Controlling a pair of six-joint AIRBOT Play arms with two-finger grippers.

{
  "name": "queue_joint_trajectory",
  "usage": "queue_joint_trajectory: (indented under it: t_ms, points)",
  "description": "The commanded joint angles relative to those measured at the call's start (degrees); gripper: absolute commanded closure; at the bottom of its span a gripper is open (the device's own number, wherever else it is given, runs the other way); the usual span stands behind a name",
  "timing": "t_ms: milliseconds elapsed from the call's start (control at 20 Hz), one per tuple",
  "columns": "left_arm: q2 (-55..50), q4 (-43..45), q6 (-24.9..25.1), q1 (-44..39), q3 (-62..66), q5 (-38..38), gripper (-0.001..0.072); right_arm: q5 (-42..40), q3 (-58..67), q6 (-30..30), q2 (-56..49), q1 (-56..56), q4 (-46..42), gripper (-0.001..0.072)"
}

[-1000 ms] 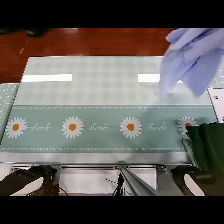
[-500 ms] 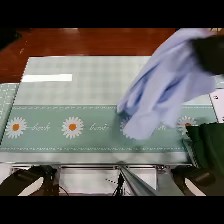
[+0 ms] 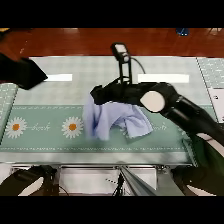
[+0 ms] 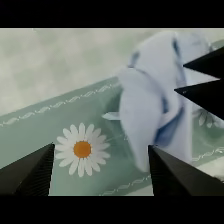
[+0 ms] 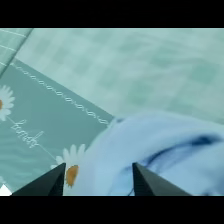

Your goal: Fold the shirts.

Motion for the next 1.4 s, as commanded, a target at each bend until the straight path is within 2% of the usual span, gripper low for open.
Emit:
queue_joint_trajectory:
  t_ms: [0,150,250,350,450,550,700,800,850,900,1000,1200,1250,1300,1350]
  points:
    - [0.1,0.0,0.0,0.0,-10.6,0.5,-0.0005,2.7,0.0,-2.0,-1.3,-2.5,-3.1,0.0218]
    - [0.1,-1.6,0.1,0.0,-22.1,6.0,-0.0005,17.0,0.0,-2.3,5.8,-12.7,-15.7,0.0214]
    - [0.1,-6.0,0.5,0.0,-30.6,9.9,-0.0004,27.5,0.0,-3.7,9.9,-20.2,-25.6,0.0215]
    - [0.1,-9.5,2.6,0.1,-38.8,12.4,-0.0004,35.4,-0.3,-9.0,12.0,-28.5,-29.9,0.0215]
    - [0.4,-10.6,4.3,1.0,-46.2,15.1,-0.0003,39.0,-1.4,-13.3,12.4,-37.9,-27.0,0.0215]
    - [0.3,-12.4,7.2,3.3,-51.6,18.6,-0.0003,39.2,-4.0,-15.0,12.3,-46.5,-20.5,0.0212]
    - [-0.6,-15.8,7.8,5.6,-56.9,25.9,-0.0003,37.2,-9.5,-17.4,12.4,-55.4,-9.0,0.0211]
    - [-2.3,-16.3,8.3,5.4,-58.4,29.7,0.0003,36.4,-13.2,-19.2,12.4,-58.1,-3.3,0.0211]
    - [-3.3,-16.8,9.5,5.4,-58.8,31.3,0.0057,36.4,-14.8,-20.3,12.4,-58.6,-1.2,0.0211]
    - [-4.7,-17.1,10.3,5.4,-58.7,32.9,0.0067,36.4,-16.1,-21.3,12.4,-58.6,0.3,0.0211]
    - [-7.6,-18.8,10.9,5.4,-58.7,35.8,0.0067,36.6,-18.1,-22.5,12.4,-58.6,3.9,0.0212]
    - [-14.1,-24.7,15.6,5.4,-58.7,37.8,0.0076,36.6,-20.6,-23.8,12.4,-58.6,10.9,0.0211]
    - [-15.6,-24.6,15.6,5.4,-58.7,37.9,0.0227,36.6,-21.3,-23.8,12.4,-58.6,11.2,0.0211]
    - [-16.9,-24.6,15.6,5.5,-58.7,37.8,0.0481,36.9,-22.1,-23.8,12.4,-58.5,11.4,0.0211]
    - [-17.4,-24.6,15.6,5.5,-58.7,37.8,0.0578,37.6,-23.0,-23.8,12.4,-58.5,11.5,0.0211]
